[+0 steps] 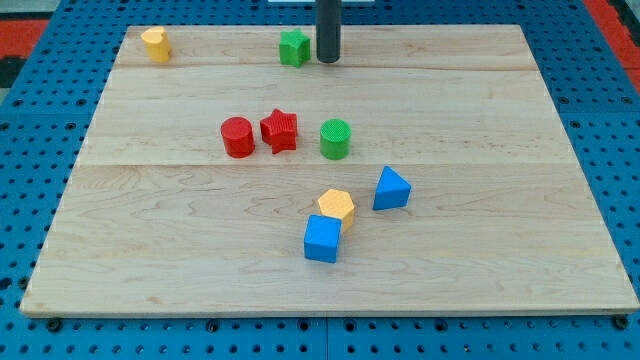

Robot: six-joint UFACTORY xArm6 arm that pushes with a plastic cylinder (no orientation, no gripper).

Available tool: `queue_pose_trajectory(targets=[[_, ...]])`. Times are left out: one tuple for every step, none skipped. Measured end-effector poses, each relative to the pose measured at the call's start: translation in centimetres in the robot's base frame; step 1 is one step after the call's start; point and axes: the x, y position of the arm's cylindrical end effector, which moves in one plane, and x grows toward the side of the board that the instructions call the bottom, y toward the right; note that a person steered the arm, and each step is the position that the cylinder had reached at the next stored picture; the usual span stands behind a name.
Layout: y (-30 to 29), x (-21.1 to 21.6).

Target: Move the blue cube to the bottom of the blue triangle

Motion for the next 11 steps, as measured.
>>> queue_pose_trajectory(targets=[[7.4, 1.9], [17.9, 7.6], [20.9, 21.0], [13.0, 32.3], [-0.8, 36.2], [-5.2, 34.1], [-7.6, 33.6], [-8.0, 32.8], [-5.9, 31.2], [-8.1, 30.8], [-3.5, 29.8]])
